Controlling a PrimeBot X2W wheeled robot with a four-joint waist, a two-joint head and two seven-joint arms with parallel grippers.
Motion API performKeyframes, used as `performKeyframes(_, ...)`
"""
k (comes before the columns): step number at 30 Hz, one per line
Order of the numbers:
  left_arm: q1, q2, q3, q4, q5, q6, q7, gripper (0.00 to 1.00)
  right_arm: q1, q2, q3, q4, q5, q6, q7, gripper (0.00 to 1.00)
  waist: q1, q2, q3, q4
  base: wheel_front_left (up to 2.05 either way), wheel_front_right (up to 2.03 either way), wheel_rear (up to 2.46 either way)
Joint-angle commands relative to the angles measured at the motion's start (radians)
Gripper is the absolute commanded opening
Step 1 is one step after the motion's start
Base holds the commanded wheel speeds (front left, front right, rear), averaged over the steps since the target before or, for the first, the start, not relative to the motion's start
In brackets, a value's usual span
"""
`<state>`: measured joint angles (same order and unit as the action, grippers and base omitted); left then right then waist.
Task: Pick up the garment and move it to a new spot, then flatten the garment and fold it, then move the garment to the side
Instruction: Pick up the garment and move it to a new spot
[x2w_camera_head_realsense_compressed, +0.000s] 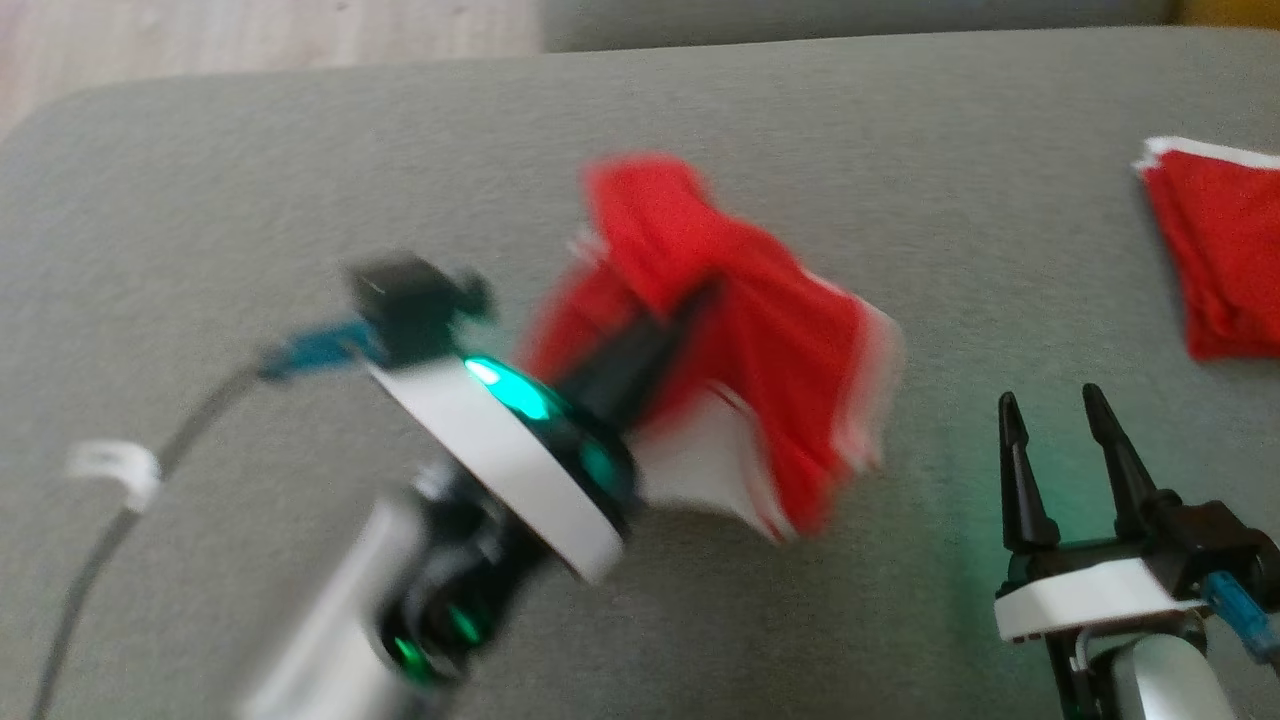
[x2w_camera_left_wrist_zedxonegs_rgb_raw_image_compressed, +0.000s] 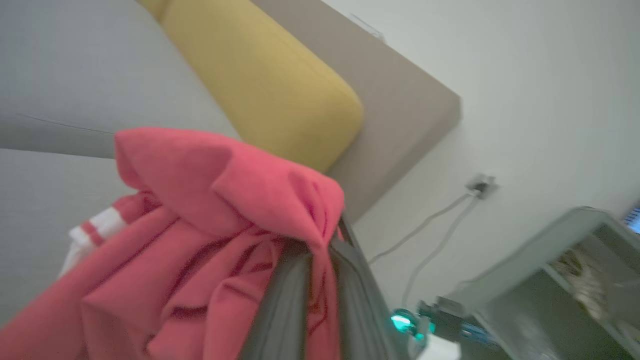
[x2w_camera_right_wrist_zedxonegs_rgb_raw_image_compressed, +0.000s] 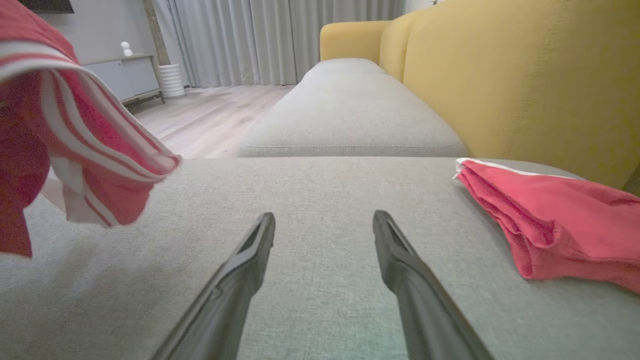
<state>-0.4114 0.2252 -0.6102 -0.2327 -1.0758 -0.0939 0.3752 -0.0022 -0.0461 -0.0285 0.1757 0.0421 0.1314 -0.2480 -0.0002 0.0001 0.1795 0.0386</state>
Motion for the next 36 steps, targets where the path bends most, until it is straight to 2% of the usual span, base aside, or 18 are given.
performKeyframes(1,-0.014,0.009,0.012,-0.061,-0.003,0.008,0.016,0.00,-0.006,-0.004,0.027,-0.025,0.011,-0.001,-0.013,1.00,0.0002,-0.0001,-0.007,-0.047,0.00,0.00,0.00)
performKeyframes(4,0.022,-0.003,-0.041,-0.038,0.024,0.036,0.028,0.00,-0.012,-0.004,0.032,-0.029,0.029,-0.001,-0.013,1.00,0.0002,-0.0001,0.000,-0.091,0.00,0.00,0.00)
performKeyframes(7,0.021,-0.048,-0.062,0.096,0.053,0.059,0.000,0.00,-0.022,-0.004,0.042,-0.030,0.043,-0.001,-0.013,1.00,0.0002,-0.0001,0.013,-0.135,0.00,0.00,0.00)
performKeyframes(8,0.021,-0.048,-0.062,0.096,0.053,0.059,0.000,0.00,-0.022,-0.004,0.042,-0.030,0.043,-0.001,-0.013,1.00,0.0002,-0.0001,0.013,-0.135,0.00,0.00,0.00)
performKeyframes(9,-0.009,-0.076,-0.056,0.220,0.081,0.063,-0.036,0.00,-0.033,-0.004,0.054,-0.028,0.051,-0.001,-0.014,1.00,0.0002,-0.0001,0.020,-0.163,0.00,0.00,0.00)
performKeyframes(10,-0.009,-0.076,-0.056,0.220,0.081,0.063,-0.036,0.00,-0.033,-0.004,0.054,-0.028,0.051,-0.001,-0.014,1.00,0.0002,-0.0001,0.020,-0.163,0.00,0.00,0.00)
performKeyframes(16,-0.162,-0.104,-0.022,0.614,0.267,0.088,-0.271,0.00,-0.051,-0.004,0.089,-0.019,0.058,-0.001,-0.014,1.00,0.0002,-0.0001,0.027,-0.232,0.00,0.00,0.00)
performKeyframes(19,-0.203,-0.128,-0.018,0.760,0.285,0.069,-0.355,0.00,-0.046,-0.004,0.086,-0.014,0.055,-0.001,-0.014,1.00,0.0002,-0.0001,0.023,-0.239,0.00,0.00,0.00)
performKeyframes(20,-0.216,-0.133,-0.017,0.803,0.292,0.067,-0.379,0.08,-0.044,-0.004,0.084,-0.013,0.053,-0.001,-0.014,1.00,0.0002,-0.0001,0.022,-0.240,0.00,0.00,0.00)
performKeyframes(21,-0.228,-0.135,-0.020,0.843,0.305,0.065,-0.407,0.43,-0.043,-0.004,0.083,-0.011,0.052,-0.001,-0.014,1.00,0.0002,-0.0001,0.019,-0.239,0.00,0.00,0.00)
performKeyframes(22,-0.236,-0.139,-0.019,0.880,0.312,0.065,-0.435,0.82,-0.041,-0.004,0.081,-0.009,0.050,-0.001,-0.014,1.00,0.0002,-0.0001,0.016,-0.238,0.00,0.00,0.00)
performKeyframes(23,-0.241,-0.143,-0.018,0.913,0.314,0.064,-0.460,1.00,-0.039,-0.004,0.078,-0.008,0.048,-0.001,-0.014,1.00,0.0002,-0.0001,0.012,-0.234,0.00,0.00,0.00)
performKeyframes(27,-0.251,-0.152,-0.031,0.996,0.346,0.058,-0.565,1.00,-0.034,-0.004,0.069,-0.008,0.041,-0.001,-0.014,1.00,0.0002,-0.0001,-0.009,-0.215,0.00,0.00,0.00)
performKeyframes(30,-0.236,-0.150,-0.017,0.987,0.367,0.049,-0.622,1.00,-0.029,-0.004,0.053,-0.018,0.035,-0.001,-0.014,1.00,0.0002,-0.0001,-0.025,-0.195,0.00,0.00,0.00)
performKeyframes(32,-0.206,-0.141,0.004,0.956,0.386,0.053,-0.634,1.00,-0.021,-0.004,0.038,-0.027,0.030,-0.001,-0.014,1.00,0.0002,-0.0001,-0.040,-0.178,0.00,0.00,0.00)
performKeyframes(36,-0.081,-0.124,0.102,0.772,0.468,0.080,-0.636,1.00,0.001,-0.004,0.001,-0.033,0.021,-0.001,-0.014,1.00,0.0002,-0.0001,-0.071,-0.137,0.00,0.00,0.00)
